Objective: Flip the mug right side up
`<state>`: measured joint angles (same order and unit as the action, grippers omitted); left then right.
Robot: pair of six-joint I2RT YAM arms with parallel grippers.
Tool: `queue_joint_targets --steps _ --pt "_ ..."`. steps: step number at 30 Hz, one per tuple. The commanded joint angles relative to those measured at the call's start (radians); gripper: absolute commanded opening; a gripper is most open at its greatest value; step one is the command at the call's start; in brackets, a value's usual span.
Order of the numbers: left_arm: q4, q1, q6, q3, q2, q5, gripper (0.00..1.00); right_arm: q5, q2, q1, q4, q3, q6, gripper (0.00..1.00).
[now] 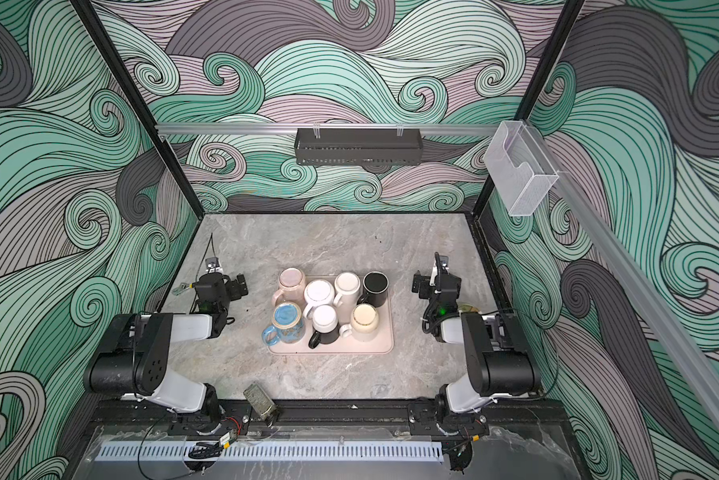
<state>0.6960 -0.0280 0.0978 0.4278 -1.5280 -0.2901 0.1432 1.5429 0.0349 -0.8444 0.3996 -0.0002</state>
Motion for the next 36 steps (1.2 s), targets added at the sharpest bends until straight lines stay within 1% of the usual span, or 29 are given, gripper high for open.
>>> queue_joint_targets --steps 1,19,24,26,28,32,33,34,35,36 --pt "-0.009 -0.004 0.006 0.026 0.011 0.006 0.99 -0.012 -0.007 -0.003 -0.010 -0.001 -0.014 1.00" --pt "-0.009 -0.005 0.006 0.026 0.011 0.005 0.99 -0.013 -0.008 -0.002 -0.008 -0.001 -0.014 1.00" --pt "-0.009 -0.004 0.006 0.026 0.010 0.006 0.99 -0.023 -0.008 0.021 -0.033 -0.013 -0.048 1.00" --pt "-0.009 -0.004 0.006 0.026 0.011 0.006 0.98 -0.043 -0.004 0.013 -0.017 -0.002 -0.042 1.00" --pt "-0.009 -0.004 0.005 0.026 0.010 0.005 0.99 -0.108 -0.001 -0.017 0.017 0.016 -0.030 1.00" --pt "-0.006 -0.004 0.007 0.023 0.012 0.005 0.99 -0.112 -0.009 -0.021 0.006 0.006 -0.030 1.00" --pt "0.004 -0.005 -0.007 0.020 0.016 0.010 0.99 -0.084 -0.014 -0.019 0.002 0.010 -0.021 1.00" --pt "-0.005 -0.003 -0.023 0.024 0.032 0.016 0.99 -0.051 -0.040 -0.018 0.053 0.029 -0.007 1.00" --pt "-0.044 -0.003 -0.022 0.032 0.060 0.023 0.99 -0.052 -0.075 -0.017 0.144 0.058 -0.008 1.00" --pt "-0.121 -0.001 -0.012 0.051 0.095 0.019 0.99 -0.057 -0.111 -0.015 0.246 0.101 -0.014 1.00"
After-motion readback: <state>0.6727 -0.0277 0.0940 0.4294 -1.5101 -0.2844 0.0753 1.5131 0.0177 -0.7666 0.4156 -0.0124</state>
